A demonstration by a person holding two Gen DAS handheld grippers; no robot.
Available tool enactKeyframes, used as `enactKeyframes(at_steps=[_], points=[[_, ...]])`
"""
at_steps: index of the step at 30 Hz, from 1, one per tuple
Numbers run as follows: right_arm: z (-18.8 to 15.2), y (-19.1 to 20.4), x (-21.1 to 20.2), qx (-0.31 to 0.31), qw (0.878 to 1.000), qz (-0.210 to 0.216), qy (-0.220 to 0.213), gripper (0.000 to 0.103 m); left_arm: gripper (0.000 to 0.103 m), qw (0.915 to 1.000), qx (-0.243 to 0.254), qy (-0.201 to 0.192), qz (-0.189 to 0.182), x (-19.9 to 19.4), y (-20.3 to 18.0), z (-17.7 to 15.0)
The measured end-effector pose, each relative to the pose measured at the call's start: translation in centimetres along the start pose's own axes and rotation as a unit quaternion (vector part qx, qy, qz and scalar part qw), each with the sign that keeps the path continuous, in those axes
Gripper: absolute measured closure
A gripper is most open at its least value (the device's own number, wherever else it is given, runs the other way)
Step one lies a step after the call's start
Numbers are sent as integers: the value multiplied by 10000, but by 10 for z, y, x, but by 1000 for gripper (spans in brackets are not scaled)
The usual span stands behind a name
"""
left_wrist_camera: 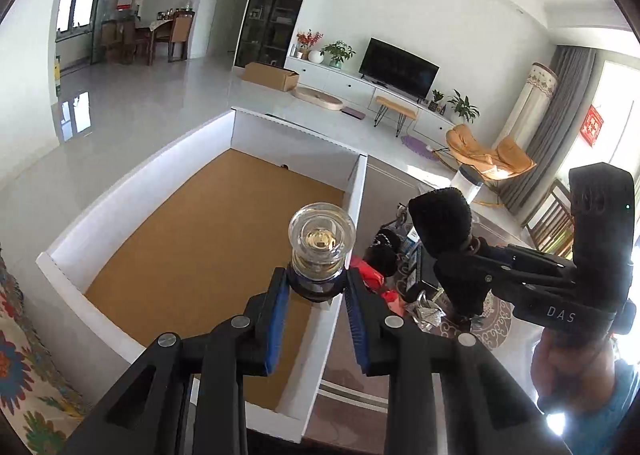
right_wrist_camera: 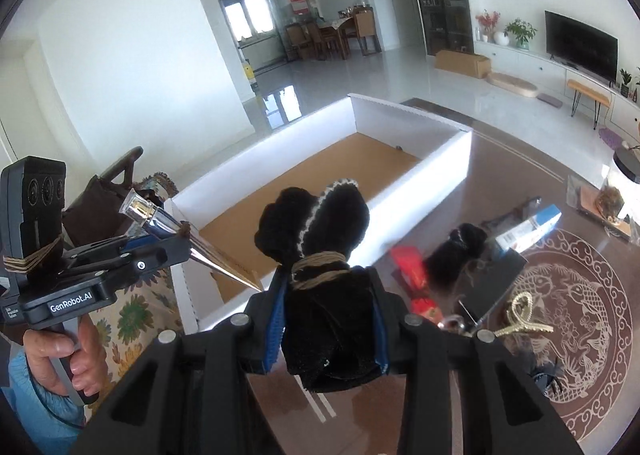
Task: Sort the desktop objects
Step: 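Carry both items over the white bin and open both grippers to drop them, then return both tools to the table and approach the red candy bag with the left gripper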
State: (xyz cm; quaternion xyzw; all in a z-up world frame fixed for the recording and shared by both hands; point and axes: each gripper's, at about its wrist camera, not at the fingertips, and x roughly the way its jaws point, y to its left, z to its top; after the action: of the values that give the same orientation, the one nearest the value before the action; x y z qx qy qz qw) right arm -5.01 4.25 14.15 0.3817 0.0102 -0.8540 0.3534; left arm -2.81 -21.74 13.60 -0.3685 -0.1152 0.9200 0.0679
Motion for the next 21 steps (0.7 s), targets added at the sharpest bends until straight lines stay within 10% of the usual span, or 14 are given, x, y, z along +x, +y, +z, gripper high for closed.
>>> enactKeyframes(at_steps=[5,6,8,13,17,21], points=[[37,37,82,-43,9996,188,208,61,73,9951,-62,807,576,54,54,26],[39,39,99,20,9993,193,321,53,72,9915,-93,955,883,67,63,27],[38,38,127,116,9981,143,590,1,42,9821,-233,1323,1318,87,80,24],[25,22,103,306,9993,-85,214,0,33,9803,-368,1100,1600,80,90,7],[-24,-10,38,158,9964,-824,-97,0,33,9926,-147,480,1103,40,48,-8],[-120,-65,-27,519,9780,-2014,158,0,14,9967,564,503,-302,11,-33,-43]])
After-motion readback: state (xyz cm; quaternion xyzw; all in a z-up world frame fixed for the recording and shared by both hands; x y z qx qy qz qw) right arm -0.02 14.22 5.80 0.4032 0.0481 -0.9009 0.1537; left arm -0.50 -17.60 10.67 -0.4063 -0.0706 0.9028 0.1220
